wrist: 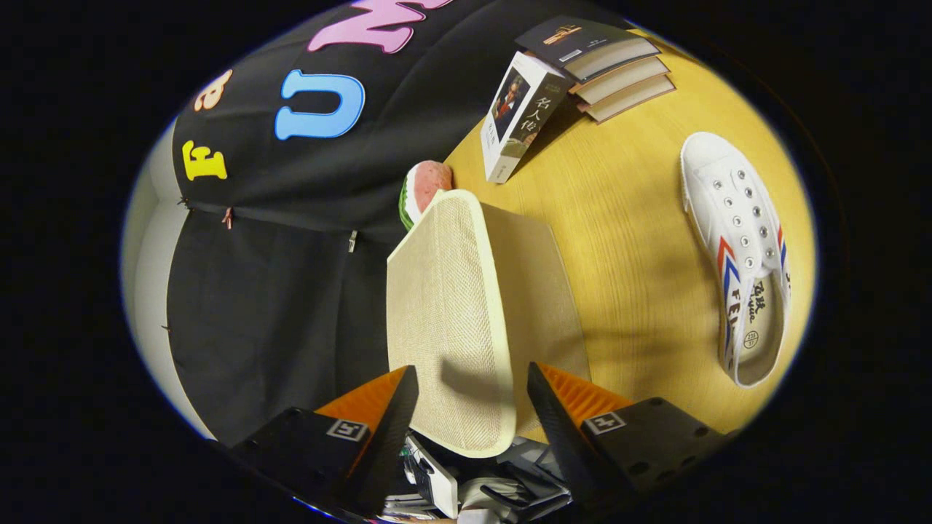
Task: Open the storage box then place both shoes into the box .Put the left shoe in first, then the right shoe, with the right side of both shoes facing outward in a uniform manner.
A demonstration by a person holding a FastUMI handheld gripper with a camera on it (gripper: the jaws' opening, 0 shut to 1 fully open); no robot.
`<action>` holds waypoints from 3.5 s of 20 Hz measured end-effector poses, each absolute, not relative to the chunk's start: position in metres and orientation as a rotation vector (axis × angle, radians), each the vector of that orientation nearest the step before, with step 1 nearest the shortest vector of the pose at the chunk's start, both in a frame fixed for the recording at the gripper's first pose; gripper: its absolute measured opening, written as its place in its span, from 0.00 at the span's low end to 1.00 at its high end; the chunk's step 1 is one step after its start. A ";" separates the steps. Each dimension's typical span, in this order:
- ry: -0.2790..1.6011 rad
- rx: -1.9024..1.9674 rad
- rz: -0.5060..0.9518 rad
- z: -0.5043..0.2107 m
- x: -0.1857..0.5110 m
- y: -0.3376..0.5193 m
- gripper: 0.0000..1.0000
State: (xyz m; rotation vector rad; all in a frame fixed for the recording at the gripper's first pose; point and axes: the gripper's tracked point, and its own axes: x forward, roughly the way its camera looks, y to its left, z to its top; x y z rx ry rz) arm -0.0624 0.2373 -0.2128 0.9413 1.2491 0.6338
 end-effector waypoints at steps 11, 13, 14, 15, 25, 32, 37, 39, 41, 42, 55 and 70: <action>1.316 0.984 0.639 -0.210 -0.068 0.246 0.09; 1.313 0.948 0.656 -0.209 -0.070 0.246 0.06; 1.303 0.935 0.655 -0.206 -0.068 0.247 0.06; 1.295 0.930 0.660 -0.201 -0.067 0.246 0.06; 1.188 0.904 0.824 -0.098 -0.057 0.299 0.05; 1.099 0.772 1.072 -0.024 -0.087 0.423 0.05; 1.114 0.726 1.069 -0.040 -0.116 0.512 0.06; 1.123 0.719 1.040 -0.053 -0.123 0.542 0.05; 1.116 0.691 1.017 -0.068 -0.126 0.561 0.06; 1.113 0.676 1.009 -0.073 -0.129 0.568 0.06; 0.772 0.483 0.861 -0.056 -0.057 0.433 0.98; 0.807 0.226 0.226 -0.207 0.019 0.051 0.98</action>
